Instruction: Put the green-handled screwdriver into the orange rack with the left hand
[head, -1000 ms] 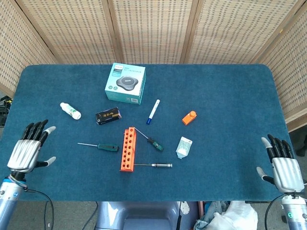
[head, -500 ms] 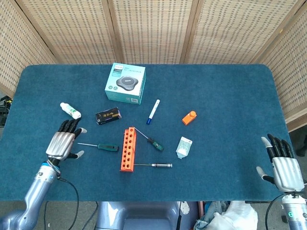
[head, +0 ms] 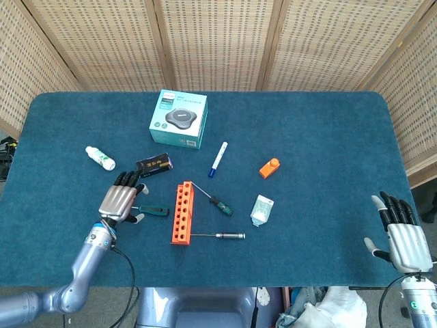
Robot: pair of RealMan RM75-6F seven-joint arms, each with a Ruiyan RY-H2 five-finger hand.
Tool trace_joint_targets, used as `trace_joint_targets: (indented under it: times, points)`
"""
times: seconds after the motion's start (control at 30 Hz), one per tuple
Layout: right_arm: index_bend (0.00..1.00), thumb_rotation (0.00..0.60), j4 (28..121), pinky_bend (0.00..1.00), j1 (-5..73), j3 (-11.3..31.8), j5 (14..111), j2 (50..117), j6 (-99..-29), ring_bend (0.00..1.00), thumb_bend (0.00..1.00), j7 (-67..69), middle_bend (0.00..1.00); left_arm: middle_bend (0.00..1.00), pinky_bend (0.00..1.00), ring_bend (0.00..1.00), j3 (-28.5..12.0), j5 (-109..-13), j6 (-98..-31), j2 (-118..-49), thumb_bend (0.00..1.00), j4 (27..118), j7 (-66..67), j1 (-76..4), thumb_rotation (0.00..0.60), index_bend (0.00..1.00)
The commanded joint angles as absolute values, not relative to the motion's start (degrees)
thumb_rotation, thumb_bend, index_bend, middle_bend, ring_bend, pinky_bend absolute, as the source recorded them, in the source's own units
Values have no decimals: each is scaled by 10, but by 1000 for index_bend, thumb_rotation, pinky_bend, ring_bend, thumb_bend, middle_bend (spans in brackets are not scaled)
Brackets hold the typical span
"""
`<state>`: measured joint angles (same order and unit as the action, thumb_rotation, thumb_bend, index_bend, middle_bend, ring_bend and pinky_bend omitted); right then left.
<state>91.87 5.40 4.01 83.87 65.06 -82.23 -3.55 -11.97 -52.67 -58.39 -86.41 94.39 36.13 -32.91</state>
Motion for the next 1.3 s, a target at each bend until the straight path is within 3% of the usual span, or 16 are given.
trace_joint_targets:
  times: [0.03,0.57,0.87,1.0,1.3]
  points:
    - [0,600,918,0,54,40,838,651,-822,0,244,-34,0,0,0,0,-116,-492,-585,-884,206,938,389,-349,600,368]
    - [0,600,914,0,54,41,836,648,-821,0,244,-16,0,0,0,0,-106,-424,-594,-942,219,890,416,-395,600,414]
    - [0,600,913,0,54,40,840,647,-821,0,246,-9,0,0,0,0,-99,-411,-601,-960,237,869,418,-408,600,478]
    - [0,600,915,0,54,38,847,645,-825,0,245,-1,0,0,0,0,-98,-404,-602,-966,258,856,421,-413,600,552]
    - [0,600,912,0,51,40,848,644,-831,0,245,10,0,0,0,0,-104,-446,-633,-949,284,883,383,-404,600,592]
